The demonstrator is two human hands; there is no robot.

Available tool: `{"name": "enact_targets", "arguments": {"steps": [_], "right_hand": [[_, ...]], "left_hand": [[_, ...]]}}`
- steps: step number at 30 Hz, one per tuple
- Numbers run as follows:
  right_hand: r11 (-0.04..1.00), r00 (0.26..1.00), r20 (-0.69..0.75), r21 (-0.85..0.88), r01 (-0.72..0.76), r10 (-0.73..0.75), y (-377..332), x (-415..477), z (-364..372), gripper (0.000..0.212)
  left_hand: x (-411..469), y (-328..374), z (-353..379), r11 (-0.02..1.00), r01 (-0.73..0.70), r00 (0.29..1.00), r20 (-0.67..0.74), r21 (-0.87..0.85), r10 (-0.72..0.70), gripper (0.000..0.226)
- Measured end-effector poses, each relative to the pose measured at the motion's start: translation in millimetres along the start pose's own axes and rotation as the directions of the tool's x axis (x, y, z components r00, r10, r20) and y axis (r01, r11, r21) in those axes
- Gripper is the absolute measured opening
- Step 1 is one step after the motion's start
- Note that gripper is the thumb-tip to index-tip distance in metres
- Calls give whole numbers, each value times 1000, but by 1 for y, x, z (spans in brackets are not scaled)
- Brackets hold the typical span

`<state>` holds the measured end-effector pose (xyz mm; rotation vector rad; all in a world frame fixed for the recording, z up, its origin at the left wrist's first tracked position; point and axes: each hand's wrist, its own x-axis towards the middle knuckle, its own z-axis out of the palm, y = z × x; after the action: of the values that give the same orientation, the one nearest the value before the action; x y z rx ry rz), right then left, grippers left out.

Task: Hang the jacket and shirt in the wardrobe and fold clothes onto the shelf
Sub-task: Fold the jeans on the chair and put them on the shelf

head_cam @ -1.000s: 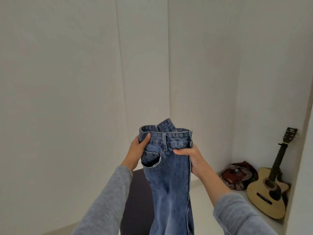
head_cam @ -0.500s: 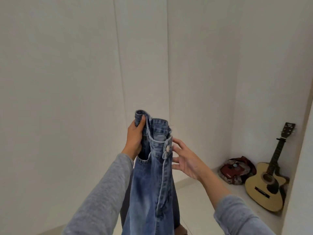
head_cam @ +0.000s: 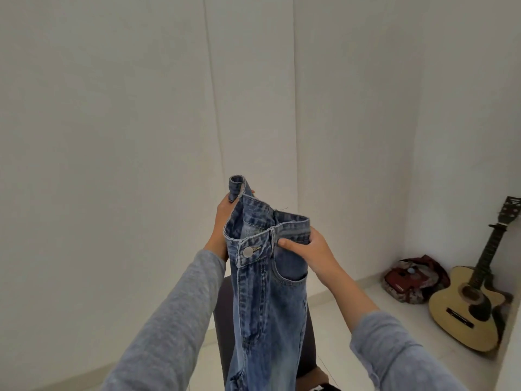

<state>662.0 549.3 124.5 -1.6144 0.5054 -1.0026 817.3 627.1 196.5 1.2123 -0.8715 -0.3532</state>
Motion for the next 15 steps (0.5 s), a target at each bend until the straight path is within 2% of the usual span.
{"name": "enact_targets", "arguments": {"steps": [2, 4, 8, 11, 15], "right_hand": [[995, 988, -154, 99, 2, 13, 1, 0, -2, 15], [992, 951, -309, 125, 32, 8, 0, 2, -9, 6], [987, 860, -510, 124, 99, -22, -14, 9, -20, 10], [987, 839, -541, 97, 129, -56, -33, 20, -19, 11], [979, 813, -547, -71, 192, -199, -66, 36, -17, 28]], "left_hand": [[0, -1, -10, 999, -35, 994, -104, -13, 33, 18], [0, -7, -23, 994, -64, 979, -196, -87, 46, 21], [4, -8, -41, 989, -146, 940, -313, -13, 134, 26], [10, 0, -47, 987, -136, 930, -332, 87, 157, 27], [20, 23, -60, 957, -133, 901, -372, 256, 225, 34]]}}
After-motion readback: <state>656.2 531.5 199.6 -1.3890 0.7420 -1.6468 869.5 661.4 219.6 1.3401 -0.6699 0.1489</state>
